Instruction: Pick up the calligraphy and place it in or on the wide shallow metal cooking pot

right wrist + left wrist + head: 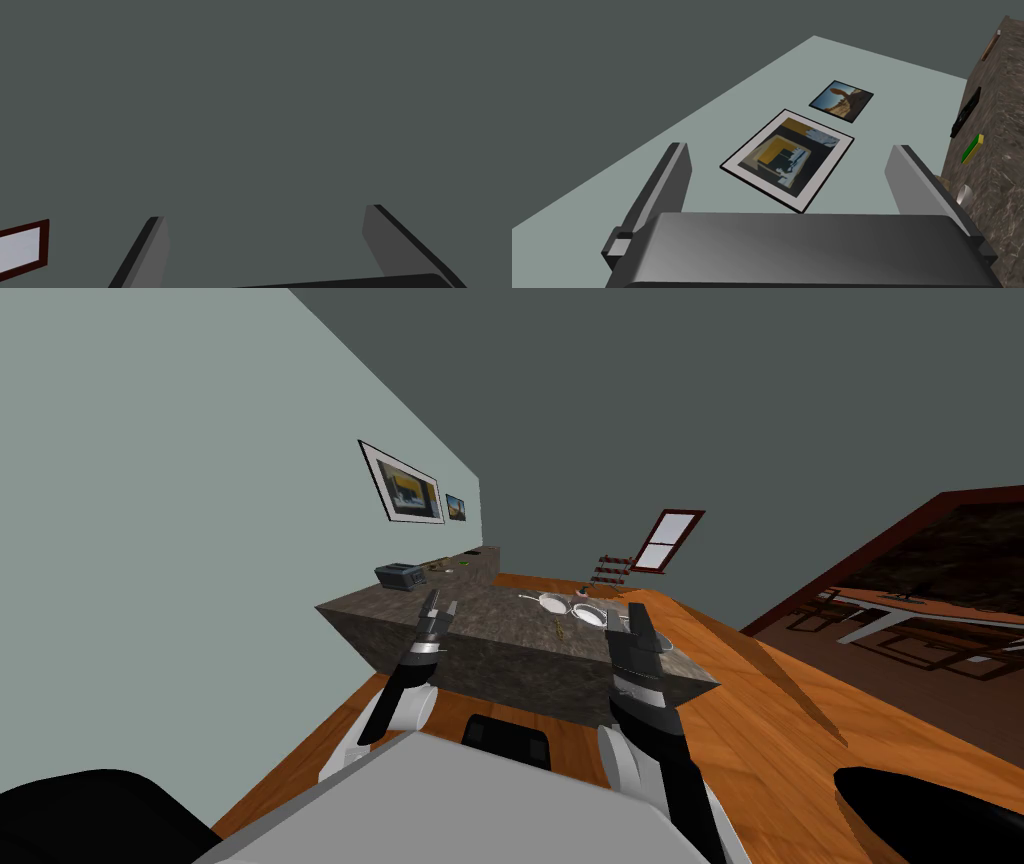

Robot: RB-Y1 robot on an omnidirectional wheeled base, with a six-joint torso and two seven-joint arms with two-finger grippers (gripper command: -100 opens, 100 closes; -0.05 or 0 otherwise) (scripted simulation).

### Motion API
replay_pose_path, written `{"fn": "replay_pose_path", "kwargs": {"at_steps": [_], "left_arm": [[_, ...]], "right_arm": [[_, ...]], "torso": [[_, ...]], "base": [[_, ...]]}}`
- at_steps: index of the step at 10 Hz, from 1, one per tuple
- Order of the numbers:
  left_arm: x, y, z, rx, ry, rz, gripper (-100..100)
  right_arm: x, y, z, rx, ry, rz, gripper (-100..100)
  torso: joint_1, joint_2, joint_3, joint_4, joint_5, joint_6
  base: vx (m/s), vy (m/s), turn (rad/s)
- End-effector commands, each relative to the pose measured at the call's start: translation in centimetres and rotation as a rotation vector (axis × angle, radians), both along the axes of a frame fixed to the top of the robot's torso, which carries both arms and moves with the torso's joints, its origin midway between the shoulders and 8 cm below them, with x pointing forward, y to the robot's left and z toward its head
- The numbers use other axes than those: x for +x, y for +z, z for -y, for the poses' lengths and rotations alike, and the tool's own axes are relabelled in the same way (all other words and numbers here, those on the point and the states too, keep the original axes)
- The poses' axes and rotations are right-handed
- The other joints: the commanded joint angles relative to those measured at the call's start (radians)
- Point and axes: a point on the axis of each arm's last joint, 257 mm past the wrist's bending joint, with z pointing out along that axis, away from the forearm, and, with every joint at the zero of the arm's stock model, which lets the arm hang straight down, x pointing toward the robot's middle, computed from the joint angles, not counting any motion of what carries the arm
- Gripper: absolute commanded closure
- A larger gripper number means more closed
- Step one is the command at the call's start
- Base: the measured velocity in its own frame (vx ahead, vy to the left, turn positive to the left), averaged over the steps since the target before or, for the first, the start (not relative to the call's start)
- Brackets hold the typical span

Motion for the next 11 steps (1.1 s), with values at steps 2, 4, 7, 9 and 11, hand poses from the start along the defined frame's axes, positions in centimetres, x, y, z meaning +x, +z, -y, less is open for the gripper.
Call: {"fn": "replay_pose_path", "kwargs": {"at_steps": [2, 4, 7, 9, 11], "left_arm": [[0.0, 0.0, 0.0, 0.0, 0.0, 0.0, 0], [0.0, 0.0, 0.0, 0.0, 0.0, 0.0, 0], [0.0, 0.0, 0.0, 0.0, 0.0, 0.0, 0], [0.0, 0.0, 0.0, 0.0, 0.0, 0.0, 0], [0.0, 0.0, 0.0, 0.0, 0.0, 0.0, 0]], "right_arm": [[0.9, -0.8, -0.4, -0.002, 0.05, -0.031, -100], [2.2, -1.7, -0.7, 0.022, 0.104, -0.071, -100], [4.9, -3.7, -0.6, 0.1, 0.192, -0.153, -100], [6.0, -4.5, -0.6, 0.15, 0.232, -0.186, -100], [7.1, -5.3, -0.5, 0.197, 0.267, -0.222, -100]], "torso": [[-0.001, 0.0, 0.0, 0.0, 0.0, 0.0], [-0.002, 0.0, 0.0, 0.0, -0.001, 0.0], [-0.003, 0.0, 0.0, 0.0, -0.001, 0.0], [-0.003, 0.0, 0.0, 0.0, -0.001, 0.0], [-0.003, -0.001, 0.0, 0.0, -0.001, 0.0]], "base": [[0.0, -0.015, -0.023], [-0.003, -0.035, -0.029], [-0.002, -0.045, -0.043], [0.001, -0.035, -0.026], [0.003, -0.034, -0.042]]}}
